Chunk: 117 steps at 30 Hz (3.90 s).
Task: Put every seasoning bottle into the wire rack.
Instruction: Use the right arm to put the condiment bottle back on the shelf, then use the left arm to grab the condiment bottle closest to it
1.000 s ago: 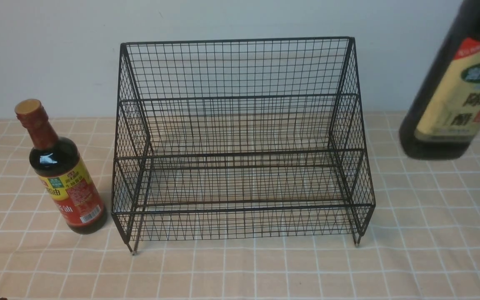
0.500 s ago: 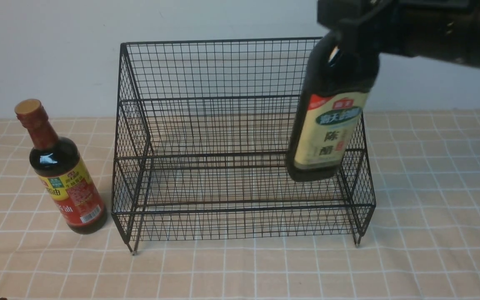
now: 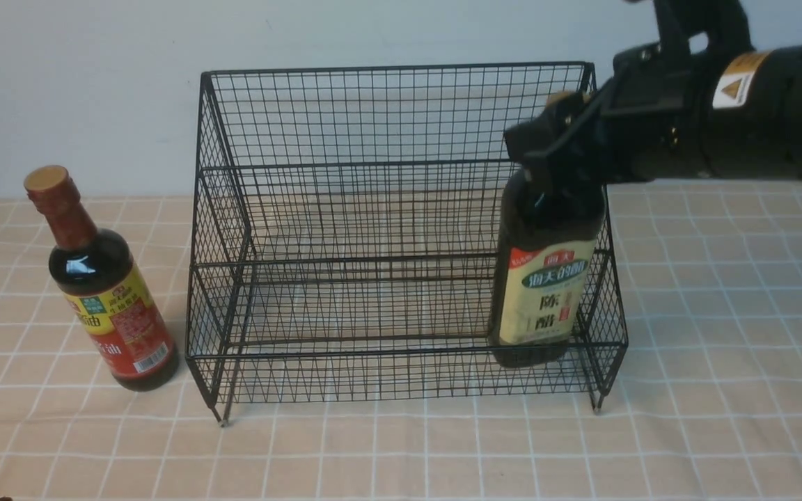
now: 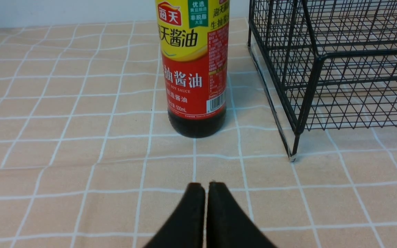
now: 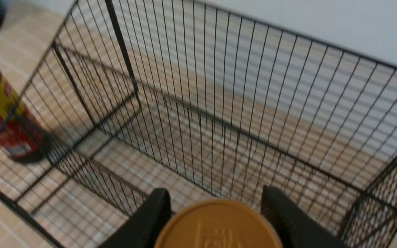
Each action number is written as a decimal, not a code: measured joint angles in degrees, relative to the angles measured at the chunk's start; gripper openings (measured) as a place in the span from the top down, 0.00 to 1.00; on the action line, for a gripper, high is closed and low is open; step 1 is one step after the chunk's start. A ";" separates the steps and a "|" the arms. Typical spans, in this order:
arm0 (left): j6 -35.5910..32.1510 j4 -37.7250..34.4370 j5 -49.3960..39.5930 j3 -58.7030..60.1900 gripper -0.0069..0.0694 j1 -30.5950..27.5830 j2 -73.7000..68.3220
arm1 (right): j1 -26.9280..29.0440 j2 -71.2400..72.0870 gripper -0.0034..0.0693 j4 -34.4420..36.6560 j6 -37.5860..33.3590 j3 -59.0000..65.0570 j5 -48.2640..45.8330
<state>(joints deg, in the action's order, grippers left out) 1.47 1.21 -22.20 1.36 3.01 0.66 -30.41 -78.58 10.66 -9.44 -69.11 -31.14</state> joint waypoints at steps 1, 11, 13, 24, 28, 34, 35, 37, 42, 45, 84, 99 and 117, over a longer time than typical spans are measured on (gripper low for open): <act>0.00 0.00 0.00 0.00 0.92 0.00 0.00 | 0.00 -0.30 0.52 -0.50 0.45 0.00 -1.20; 0.00 0.00 0.00 0.00 0.92 0.00 0.00 | 0.00 -2.76 0.52 -1.85 3.13 -0.31 -4.50; 0.00 0.00 0.00 0.00 0.92 0.00 0.00 | 0.00 -3.06 0.52 -2.12 4.04 -0.38 -4.32; 0.00 0.00 0.00 0.00 0.92 0.00 0.00 | 0.00 -1.88 0.30 -1.82 6.29 -0.56 -2.59; 0.00 0.00 0.00 0.00 0.92 0.00 0.00 | 0.00 2.33 0.23 -3.80 6.71 -0.56 -3.13; 0.00 0.00 0.00 0.00 0.92 0.00 0.00 | 0.00 11.81 0.25 -11.22 12.08 -0.73 -7.54; 0.00 0.00 0.00 0.00 0.92 0.00 0.00 | 0.00 13.85 0.28 -12.58 13.67 -0.85 -9.47; 0.00 0.00 0.00 0.00 0.92 0.00 0.00 | 0.00 18.55 0.38 -15.36 16.44 -0.85 -15.07; 0.00 0.00 0.00 0.00 0.92 0.00 0.00 | 0.00 27.28 0.70 -19.79 19.56 -0.85 -27.53; 0.00 0.00 0.00 0.00 0.92 0.00 0.00 | 0.00 35.66 0.91 -20.45 22.59 -0.85 -33.69; 0.00 0.00 0.00 0.00 0.92 0.00 0.00 | 15.17 74.84 0.97 -12.59 18.48 48.95 4.19; 0.00 0.00 0.06 0.00 0.92 0.00 0.00 | 32.16 79.27 0.97 -11.81 12.98 70.03 8.46; 0.00 0.00 0.06 0.00 0.92 0.00 0.00 | 32.16 79.27 0.97 -11.56 14.73 70.11 8.79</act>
<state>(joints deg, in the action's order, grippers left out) 1.47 1.21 -22.14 1.36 3.01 0.66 1.75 0.68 -0.90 5.29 1.00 -22.35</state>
